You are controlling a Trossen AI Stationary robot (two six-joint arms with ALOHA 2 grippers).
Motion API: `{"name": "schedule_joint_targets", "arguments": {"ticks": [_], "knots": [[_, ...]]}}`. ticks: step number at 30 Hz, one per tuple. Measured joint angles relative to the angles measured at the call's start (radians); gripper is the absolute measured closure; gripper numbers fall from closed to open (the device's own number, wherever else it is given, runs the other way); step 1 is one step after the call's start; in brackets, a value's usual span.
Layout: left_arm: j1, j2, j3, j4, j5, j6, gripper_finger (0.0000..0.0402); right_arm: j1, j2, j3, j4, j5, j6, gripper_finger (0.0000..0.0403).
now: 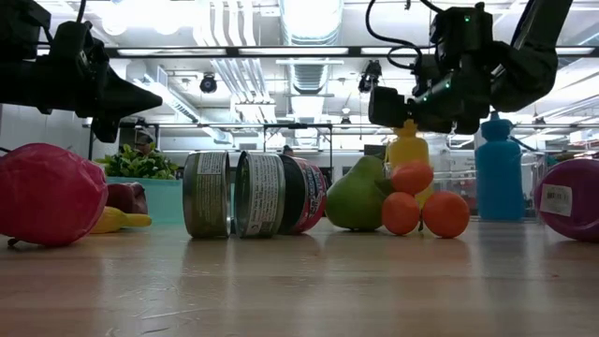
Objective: Pick & Place Food Item
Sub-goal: Put the yellow water bottle into the transparent bin
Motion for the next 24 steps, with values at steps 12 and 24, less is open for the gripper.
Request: {"name": "schedule_joint_targets", "arguments": {"ticks": [12, 24], "knots": [[0.000, 0.000, 0.000, 0.000, 0.000, 0.000, 0.0400, 0.000, 0.000, 0.000, 0.000, 0.000, 0.019, 0.0172], [0.000, 0.000, 0.000, 0.000, 0.000, 0.000, 0.0400, 0.000, 0.000, 0.000, -0.001, 0.000, -0.008, 0.0111]]}}
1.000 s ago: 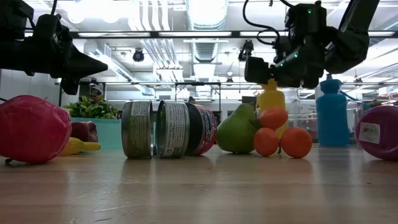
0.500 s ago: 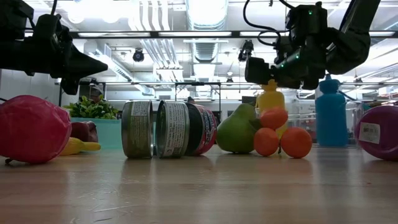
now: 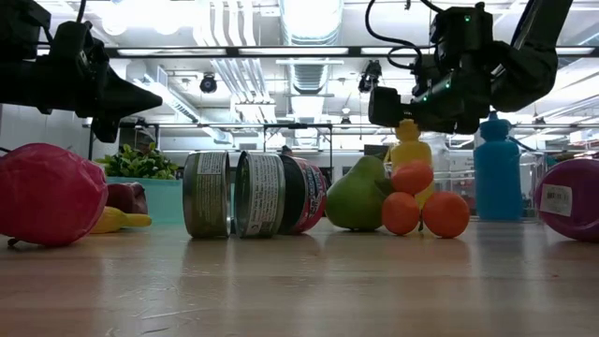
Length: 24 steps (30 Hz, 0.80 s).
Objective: Pick & Place Food Item
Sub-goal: Put the yellow water bottle into the transparent bin, then put the pink water bottle into the transparent bin
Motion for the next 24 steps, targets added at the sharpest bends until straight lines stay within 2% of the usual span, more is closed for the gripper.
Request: {"name": "schedule_joint_targets", "arguments": {"ticks": [8, 16, 24], "knots": [[0.000, 0.000, 0.000, 0.000, 0.000, 0.000, 0.0400, 0.004, -0.020, 0.003, 0.001, -0.002, -0.019, 0.0110], [0.000, 0.000, 0.000, 0.000, 0.000, 0.000, 0.0400, 0.024, -0.067, 0.016, 0.086, 0.000, -0.179, 0.0110], [0.000, 0.000, 0.000, 0.000, 0.000, 0.000, 0.0400, 0.094, -0.179, 0.016, 0.104, 0.000, -0.328, 0.0110]]}}
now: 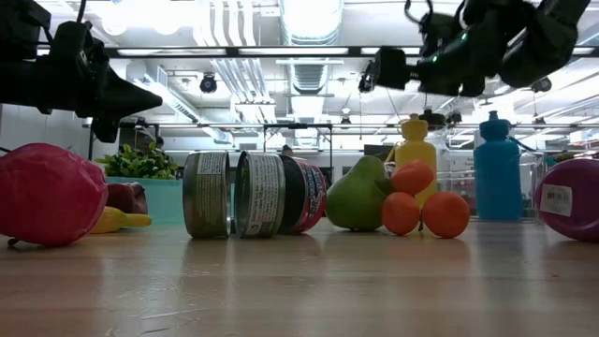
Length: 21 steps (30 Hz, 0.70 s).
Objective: Pick & Place Food Item
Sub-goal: Put the pink water bottle into the transparent bin
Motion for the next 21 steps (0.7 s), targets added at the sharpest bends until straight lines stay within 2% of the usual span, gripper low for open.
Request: {"name": "schedule_joint_targets", "arguments": {"ticks": [10, 13, 17, 19, 21], "knots": [[0.000, 0.000, 0.000, 0.000, 0.000, 0.000, 0.0400, 0.176, -0.191, 0.008, -0.003, 0.016, -0.281, 0.0109], [0.000, 0.000, 0.000, 0.000, 0.000, 0.000, 0.0400, 0.250, -0.234, 0.059, -0.036, 0.112, -0.392, 0.0109], [0.000, 0.000, 0.000, 0.000, 0.000, 0.000, 0.0400, 0.351, -0.253, 0.171, -0.090, 0.263, -0.625, 0.0109], [0.000, 0.000, 0.000, 0.000, 0.000, 0.000, 0.0400, 0.405, -0.254, 0.234, -0.090, 0.289, -0.753, 0.0109], [0.000, 0.000, 0.000, 0.000, 0.000, 0.000, 0.0400, 0.457, -0.268, 0.278, -0.122, 0.292, -0.787, 0.0109]]}}
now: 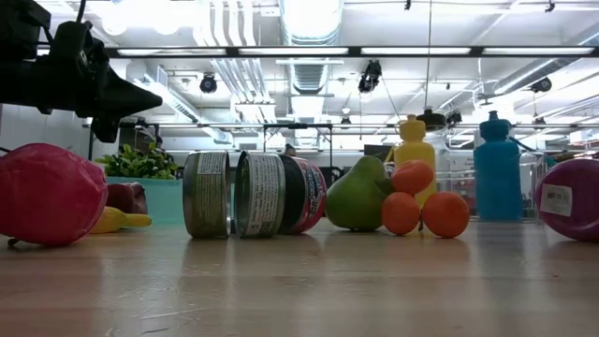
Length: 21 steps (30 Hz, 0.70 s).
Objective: Pick & Place Food Item
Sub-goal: Put the pink water bottle into the transparent bin
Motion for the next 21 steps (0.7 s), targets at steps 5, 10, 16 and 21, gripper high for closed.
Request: {"name": "schedule_joint_targets", "arguments": {"ticks": [5, 10, 16, 21], "knots": [[0.000, 0.000, 0.000, 0.000, 0.000, 0.000, 0.0400, 0.072, -0.032, 0.071, -0.152, 0.001, 0.048, 0.0109], [0.000, 0.000, 0.000, 0.000, 0.000, 0.000, 0.0400, 0.083, -0.022, 0.107, -0.166, 0.001, 0.043, 0.0109], [0.000, 0.000, 0.000, 0.000, 0.000, 0.000, 0.0400, 0.086, 0.011, 0.169, -0.178, -0.107, 0.022, 0.0109], [0.000, 0.000, 0.000, 0.000, 0.000, 0.000, 0.0400, 0.018, 0.035, 0.159, -0.185, -0.406, 0.155, 0.0109]]}}
